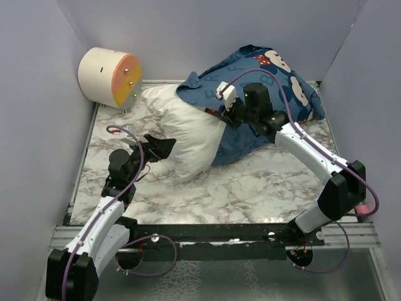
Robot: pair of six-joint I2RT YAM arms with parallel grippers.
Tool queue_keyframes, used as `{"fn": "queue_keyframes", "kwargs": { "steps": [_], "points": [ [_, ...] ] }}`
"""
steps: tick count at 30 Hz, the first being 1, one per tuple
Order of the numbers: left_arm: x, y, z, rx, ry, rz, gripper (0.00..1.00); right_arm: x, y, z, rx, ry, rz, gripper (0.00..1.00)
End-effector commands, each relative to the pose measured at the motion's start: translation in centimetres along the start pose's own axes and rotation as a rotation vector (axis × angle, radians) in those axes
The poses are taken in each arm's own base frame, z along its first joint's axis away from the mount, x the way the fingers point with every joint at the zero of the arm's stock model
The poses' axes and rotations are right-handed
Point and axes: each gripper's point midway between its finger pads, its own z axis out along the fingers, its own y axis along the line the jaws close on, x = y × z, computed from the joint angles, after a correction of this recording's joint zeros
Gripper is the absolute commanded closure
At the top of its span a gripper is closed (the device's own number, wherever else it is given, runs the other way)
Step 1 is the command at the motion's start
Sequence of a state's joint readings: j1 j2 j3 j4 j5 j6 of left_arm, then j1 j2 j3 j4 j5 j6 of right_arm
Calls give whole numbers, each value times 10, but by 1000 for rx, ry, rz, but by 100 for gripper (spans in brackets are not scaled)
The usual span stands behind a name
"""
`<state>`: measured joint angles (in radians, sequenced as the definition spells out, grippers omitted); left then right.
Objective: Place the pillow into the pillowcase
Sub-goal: Stuff the pillow into the pillowcase.
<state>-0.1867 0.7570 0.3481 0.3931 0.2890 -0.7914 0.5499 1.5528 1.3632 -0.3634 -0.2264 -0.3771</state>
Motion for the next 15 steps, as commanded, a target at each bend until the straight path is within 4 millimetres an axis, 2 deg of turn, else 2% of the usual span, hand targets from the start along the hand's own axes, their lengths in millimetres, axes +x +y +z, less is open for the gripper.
{"fn": "queue_keyframes", "kwargs": {
  "steps": [1, 3, 5, 9, 11, 12, 13, 14, 15],
  "points": [
    [-3, -47, 19, 152, -5, 6, 4, -7, -16, -7, 52, 31, -1, 85],
    [4, -56, 31, 169, 14, 22, 4, -18, -2, -10, -31, -2, 12, 94],
    [12, -58, 46, 169, 42, 45, 3, -31, 19, -15, -149, -46, 39, 99],
    [31, -44, 82, 108, 119, 79, 3, -66, 55, -25, -393, -142, 104, 99],
    [36, -38, 99, 105, 128, 78, 8, -88, 67, -28, -505, -187, 144, 99],
    [38, -38, 108, 116, 129, 72, 14, -102, 73, -30, -562, -217, 159, 99],
    [39, -42, 117, 141, 125, 63, 25, -115, 80, -29, -621, -239, 175, 99],
    [37, -49, 129, 178, 118, 52, 47, -131, 87, -28, -678, -264, 182, 99],
    [36, -55, 138, 215, 110, 40, 72, -148, 98, -28, -737, -288, 179, 99]
  ]
}}
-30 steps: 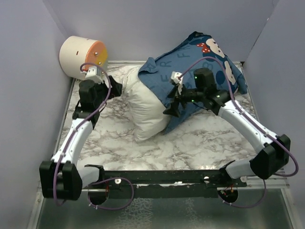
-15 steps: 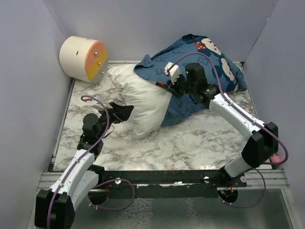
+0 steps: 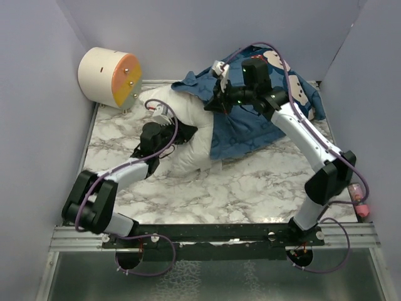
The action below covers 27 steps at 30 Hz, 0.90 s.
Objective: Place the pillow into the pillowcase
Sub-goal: Stuff the pillow into the pillowcase.
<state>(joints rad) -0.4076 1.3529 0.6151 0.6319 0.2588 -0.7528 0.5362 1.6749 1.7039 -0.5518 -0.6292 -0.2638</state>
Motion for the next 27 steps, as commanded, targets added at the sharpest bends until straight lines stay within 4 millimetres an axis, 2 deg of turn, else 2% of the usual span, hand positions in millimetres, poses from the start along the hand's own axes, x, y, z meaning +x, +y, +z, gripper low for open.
{"fn": "queue_keyframes", "kwargs": {
  "steps": [1, 2, 4, 6, 8, 10, 11, 14, 17, 18, 20, 22, 24, 27],
  "points": [
    [-30, -31, 43, 171, -102, 14, 93, -65, 79, 27, -436, -125, 86, 99],
    [-37, -41, 50, 212, -129, 13, 100, -77, 95, 35, -481, -135, 65, 99],
    [-47, -67, 60, 303, -172, 38, 100, -97, 126, 50, -540, -157, 21, 99],
    [-54, -100, 63, 409, -206, 84, 100, -119, 153, 49, -612, -199, 25, 99],
    [-57, -130, 54, 509, -248, 128, 100, -127, 159, 43, -641, -213, 41, 99],
    [-54, -146, 43, 574, -266, 145, 100, -118, 144, 43, -591, -199, 56, 99],
    [-48, -147, 39, 584, -267, 146, 100, -108, 132, 42, -573, -187, 88, 99],
    [-26, -137, 28, 586, -253, 110, 100, -61, 80, 35, -472, -150, 179, 99],
    [-3, -126, 21, 587, -222, 42, 100, -2, 31, 39, -289, -51, 195, 99],
    [0, -126, 19, 593, -216, 21, 100, 16, 26, 40, -267, -9, 197, 96],
    [17, -115, 25, 569, -170, -29, 100, 47, 30, 42, -291, 75, 200, 81],
    [24, -106, 26, 538, -144, -68, 93, 62, 49, 32, -389, 120, 171, 64],
    [29, -96, 23, 488, -134, -71, 85, 61, 65, 13, -441, 113, 122, 46],
    [37, -73, 20, 344, -95, -33, 66, 49, 85, -23, -435, 46, 13, 21]
  ]
}}
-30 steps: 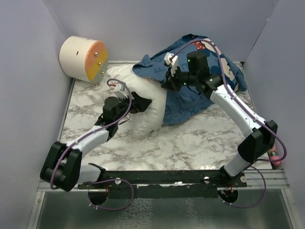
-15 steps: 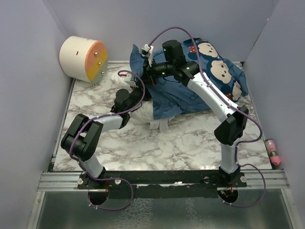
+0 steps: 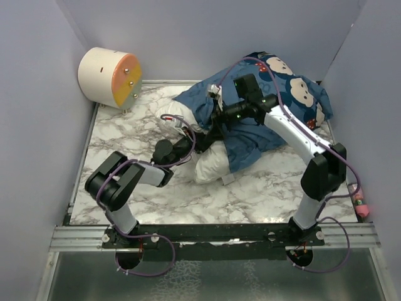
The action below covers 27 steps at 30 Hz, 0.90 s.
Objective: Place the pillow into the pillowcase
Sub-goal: Stuff the pillow into the pillowcase.
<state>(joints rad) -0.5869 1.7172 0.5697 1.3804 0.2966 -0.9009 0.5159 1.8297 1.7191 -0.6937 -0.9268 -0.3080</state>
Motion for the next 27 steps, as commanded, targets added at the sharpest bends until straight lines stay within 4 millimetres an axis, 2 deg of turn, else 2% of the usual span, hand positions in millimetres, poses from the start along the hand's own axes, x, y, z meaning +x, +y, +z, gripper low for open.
{"fn": "queue_keyframes", "kwargs": {
  "steps": [1, 2, 3, 5, 8, 11, 15, 18, 20, 23, 27],
  "points": [
    [-8, 1, -13, -100, 9, 48, 58, 1, 72, -45, -82, -40, -197, 15],
    [-6, 8, -18, -154, 28, 67, 51, -6, 84, -63, -54, -78, -250, 8],
    [-4, 15, -25, -211, 55, 85, 43, -5, 87, -77, -29, -104, -272, 3],
    [0, 26, -41, -315, 117, 124, 28, 2, 88, -104, 27, -156, -290, 0],
    [-1, 26, -65, -407, 202, 185, 23, 13, 75, -139, 140, -207, -286, 0],
    [-2, 16, -88, -448, 274, 208, 23, 32, 59, -160, 232, -218, -257, 0],
    [-5, -8, -120, -454, 339, 231, 23, 77, 26, -159, 386, -130, -221, 1],
    [4, -24, -137, -411, 352, 174, 22, 106, 19, -148, 381, -105, -186, 6],
    [17, -33, -141, -372, 364, 118, 19, 113, 11, -143, 428, -107, -180, 8],
    [39, -37, -140, -342, 382, 97, 12, 112, -2, -136, 519, -109, -216, 8],
    [47, -27, -129, -361, 340, 116, 2, 111, -23, -123, 606, -69, -223, 11]
  ]
}}
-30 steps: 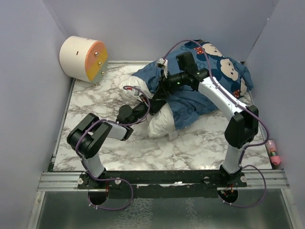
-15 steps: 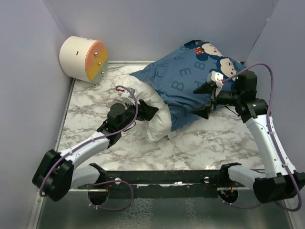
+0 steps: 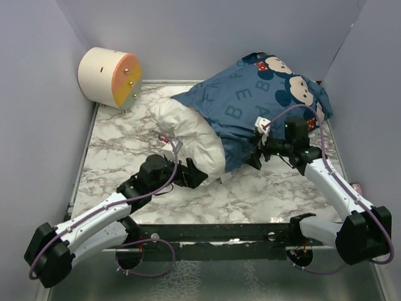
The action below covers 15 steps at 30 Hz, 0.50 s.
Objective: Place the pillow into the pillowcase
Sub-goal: Stuff the pillow into the pillowcase.
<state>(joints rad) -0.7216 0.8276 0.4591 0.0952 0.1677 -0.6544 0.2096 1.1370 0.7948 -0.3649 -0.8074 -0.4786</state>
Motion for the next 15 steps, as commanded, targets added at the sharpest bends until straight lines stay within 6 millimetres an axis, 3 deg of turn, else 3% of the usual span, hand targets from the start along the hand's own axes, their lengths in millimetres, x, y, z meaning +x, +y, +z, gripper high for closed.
{"fn": "queue_keyframes", "kwargs": {
  "steps": [1, 5, 6, 9, 10, 12, 15],
  "points": [
    [5, 10, 17, -40, -32, -23, 1, -24, -41, 17, 212, -25, -104, 12],
    [-2, 14, 40, -45, -58, -12, 1, -26, -51, 27, 255, -5, -86, 23],
    [-3, 14, 45, -45, -60, -8, 1, -28, -52, 29, 255, -5, -84, 32],
    [-13, 15, 61, -55, -80, 9, 2, -35, -48, 31, 225, -17, -77, 76],
    [-16, 16, 65, -68, -81, 17, 3, -39, -42, 31, 193, -24, -74, 86],
    [-21, 19, 73, -93, -79, 36, 8, -50, -17, 30, 61, -59, -83, 96],
    [-29, 18, 79, -106, -89, 62, 18, -76, 47, 13, -268, -169, -200, 99]
  ]
}}
